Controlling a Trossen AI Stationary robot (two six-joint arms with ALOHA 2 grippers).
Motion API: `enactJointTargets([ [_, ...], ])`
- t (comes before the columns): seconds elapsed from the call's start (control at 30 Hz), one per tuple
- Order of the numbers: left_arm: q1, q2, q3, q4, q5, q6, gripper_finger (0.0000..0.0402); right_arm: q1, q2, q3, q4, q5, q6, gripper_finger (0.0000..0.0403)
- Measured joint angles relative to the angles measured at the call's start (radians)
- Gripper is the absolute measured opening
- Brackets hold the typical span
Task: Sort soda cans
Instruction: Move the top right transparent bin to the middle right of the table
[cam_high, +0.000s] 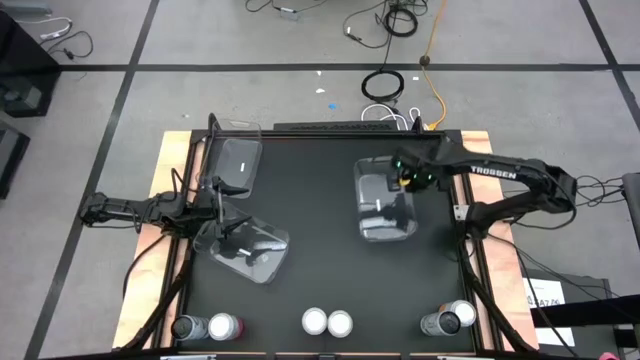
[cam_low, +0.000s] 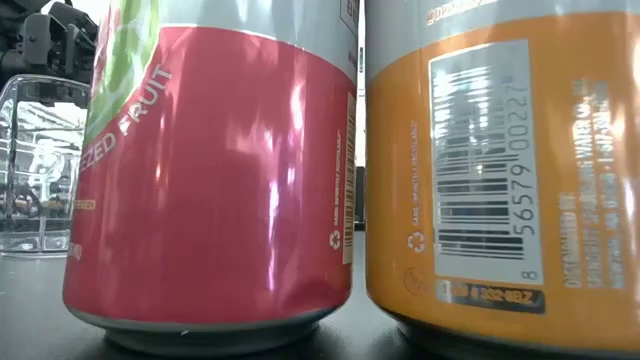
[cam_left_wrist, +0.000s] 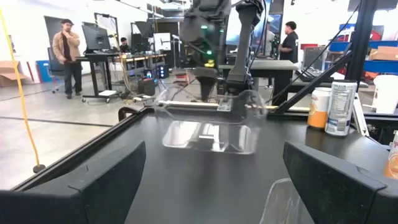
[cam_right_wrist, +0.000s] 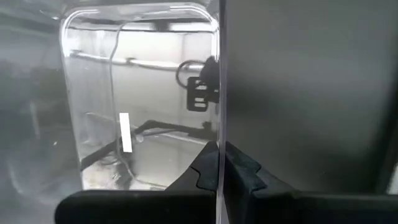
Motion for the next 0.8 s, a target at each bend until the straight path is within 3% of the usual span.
enactJointTargets([
  [0.17, 0.000, 0.000, 0.000, 0.000, 0.000, 0.000, 0.0389, 0.167, 0.025, 0.000, 0.007, 0.016, 0.202, 0.0000],
  [0.33, 0.000, 0.000, 0.000, 0.000, 0.000, 0.000, 0.0389, 0.262, 0.063, 0.000, 0.006, 0.032, 0.323, 0.0000],
  [0.8, 0.000, 0.000, 0.000, 0.000, 0.000, 0.000, 0.0389, 0.274, 0.096, 0.001, -0.007, 0.042, 0.303, 0.0029],
])
